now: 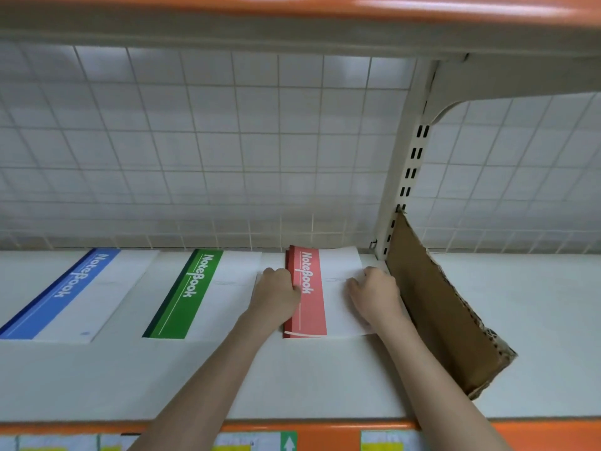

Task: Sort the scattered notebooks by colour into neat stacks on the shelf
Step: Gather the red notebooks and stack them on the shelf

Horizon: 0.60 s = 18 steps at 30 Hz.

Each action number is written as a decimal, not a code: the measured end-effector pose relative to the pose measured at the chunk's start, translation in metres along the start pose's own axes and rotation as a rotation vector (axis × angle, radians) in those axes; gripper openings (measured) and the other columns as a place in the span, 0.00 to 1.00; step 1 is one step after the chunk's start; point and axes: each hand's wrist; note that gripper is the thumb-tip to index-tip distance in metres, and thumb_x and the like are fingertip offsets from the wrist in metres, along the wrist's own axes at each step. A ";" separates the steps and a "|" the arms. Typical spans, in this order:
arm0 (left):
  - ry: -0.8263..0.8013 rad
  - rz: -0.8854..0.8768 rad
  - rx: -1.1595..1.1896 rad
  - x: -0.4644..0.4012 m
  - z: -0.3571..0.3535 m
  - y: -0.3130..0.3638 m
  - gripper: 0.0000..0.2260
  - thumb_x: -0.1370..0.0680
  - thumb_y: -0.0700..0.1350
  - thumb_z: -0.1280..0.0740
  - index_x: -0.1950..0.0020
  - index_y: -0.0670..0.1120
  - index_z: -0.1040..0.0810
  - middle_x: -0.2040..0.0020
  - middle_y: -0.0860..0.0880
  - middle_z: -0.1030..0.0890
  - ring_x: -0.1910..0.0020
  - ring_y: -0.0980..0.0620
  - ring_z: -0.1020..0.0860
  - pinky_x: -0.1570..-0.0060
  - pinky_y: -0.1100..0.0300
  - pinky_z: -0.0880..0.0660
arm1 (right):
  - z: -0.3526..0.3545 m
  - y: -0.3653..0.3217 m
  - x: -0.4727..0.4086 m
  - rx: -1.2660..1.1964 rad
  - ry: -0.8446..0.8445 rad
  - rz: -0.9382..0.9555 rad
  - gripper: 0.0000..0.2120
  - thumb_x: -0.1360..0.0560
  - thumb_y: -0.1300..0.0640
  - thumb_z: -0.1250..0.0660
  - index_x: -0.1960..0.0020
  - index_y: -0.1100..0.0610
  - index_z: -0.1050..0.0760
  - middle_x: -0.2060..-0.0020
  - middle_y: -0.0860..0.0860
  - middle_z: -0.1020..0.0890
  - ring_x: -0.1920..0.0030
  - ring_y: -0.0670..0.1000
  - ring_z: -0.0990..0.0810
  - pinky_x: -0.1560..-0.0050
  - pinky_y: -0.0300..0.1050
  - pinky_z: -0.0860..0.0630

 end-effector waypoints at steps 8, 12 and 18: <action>0.054 -0.035 -0.065 0.004 -0.006 -0.002 0.08 0.19 0.47 0.41 0.55 0.44 0.31 0.52 0.46 0.35 0.61 0.50 0.29 0.56 0.59 0.29 | -0.006 0.001 0.003 0.057 0.024 0.034 0.13 0.22 0.55 0.42 0.49 0.65 0.25 0.46 0.60 0.26 0.55 0.58 0.24 0.60 0.42 0.34; 0.032 -0.047 -0.063 0.007 -0.002 -0.002 0.12 0.19 0.48 0.42 0.48 0.40 0.26 0.50 0.44 0.31 0.53 0.46 0.26 0.49 0.56 0.27 | -0.008 0.003 0.004 0.080 0.026 0.057 0.15 0.22 0.53 0.42 0.47 0.64 0.26 0.45 0.60 0.26 0.49 0.58 0.25 0.58 0.43 0.33; -0.207 -0.111 -0.151 0.025 0.016 0.000 0.28 0.29 0.63 0.31 0.39 0.43 0.29 0.49 0.47 0.32 0.41 0.46 0.33 0.44 0.57 0.33 | -0.003 0.008 0.010 -0.065 0.011 0.101 0.28 0.24 0.45 0.37 0.28 0.57 0.37 0.41 0.58 0.26 0.41 0.58 0.26 0.50 0.45 0.29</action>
Point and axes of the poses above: each hand's wrist, its own x-axis away from the middle knuckle, its own z-axis out of the back of the hand, y = z × x
